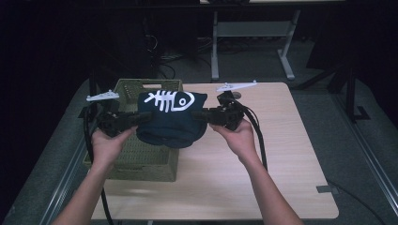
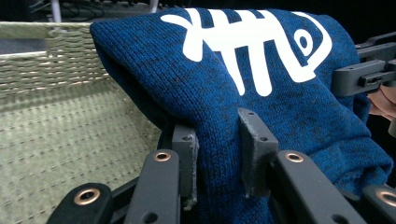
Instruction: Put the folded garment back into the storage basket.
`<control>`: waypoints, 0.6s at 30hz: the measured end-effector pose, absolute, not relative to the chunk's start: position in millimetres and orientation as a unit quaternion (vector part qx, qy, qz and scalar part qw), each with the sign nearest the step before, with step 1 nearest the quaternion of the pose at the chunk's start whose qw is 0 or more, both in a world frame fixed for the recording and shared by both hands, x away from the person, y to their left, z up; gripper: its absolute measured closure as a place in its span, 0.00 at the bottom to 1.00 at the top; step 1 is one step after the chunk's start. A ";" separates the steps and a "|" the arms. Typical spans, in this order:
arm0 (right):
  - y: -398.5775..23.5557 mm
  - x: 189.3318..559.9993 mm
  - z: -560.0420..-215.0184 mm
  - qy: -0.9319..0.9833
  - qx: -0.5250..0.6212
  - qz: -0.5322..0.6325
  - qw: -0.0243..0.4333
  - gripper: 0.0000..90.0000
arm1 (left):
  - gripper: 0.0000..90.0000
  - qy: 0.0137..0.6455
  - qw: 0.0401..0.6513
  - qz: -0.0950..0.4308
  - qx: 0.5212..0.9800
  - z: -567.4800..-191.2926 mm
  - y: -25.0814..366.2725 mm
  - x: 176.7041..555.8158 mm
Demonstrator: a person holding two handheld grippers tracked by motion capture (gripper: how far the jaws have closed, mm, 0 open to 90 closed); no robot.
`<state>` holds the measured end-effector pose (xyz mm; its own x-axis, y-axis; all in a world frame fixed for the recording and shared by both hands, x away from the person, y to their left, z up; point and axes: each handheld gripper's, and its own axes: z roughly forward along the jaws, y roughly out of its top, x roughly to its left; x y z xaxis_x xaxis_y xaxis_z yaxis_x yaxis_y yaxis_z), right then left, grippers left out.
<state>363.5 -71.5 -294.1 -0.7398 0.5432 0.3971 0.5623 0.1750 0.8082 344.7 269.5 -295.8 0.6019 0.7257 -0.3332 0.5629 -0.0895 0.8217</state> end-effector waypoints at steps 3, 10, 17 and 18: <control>-62.2 365.2 -293.2 -0.768 -0.356 -0.532 0.010 0.80 | 0.79 0.445 0.511 0.084 0.730 -295.2 277.8 343.1; -40.1 369.8 -294.7 -0.770 -0.348 -0.534 0.016 0.80 | 0.79 0.458 0.506 0.097 0.724 -293.4 298.1 339.8; -23.1 373.0 -297.5 -0.772 -0.345 -0.533 0.021 0.80 | 0.79 0.469 0.502 0.102 0.719 -295.5 312.3 338.1; -20.3 373.8 -298.5 -0.771 -0.346 -0.533 0.023 0.80 | 0.79 0.470 0.502 0.104 0.719 -295.8 314.3 337.7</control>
<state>373.8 -20.3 -298.5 -0.7596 0.5098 0.4040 0.5579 0.1914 0.8075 337.7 314.3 -295.8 0.5374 0.7794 -0.3221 0.5701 -0.0542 0.8198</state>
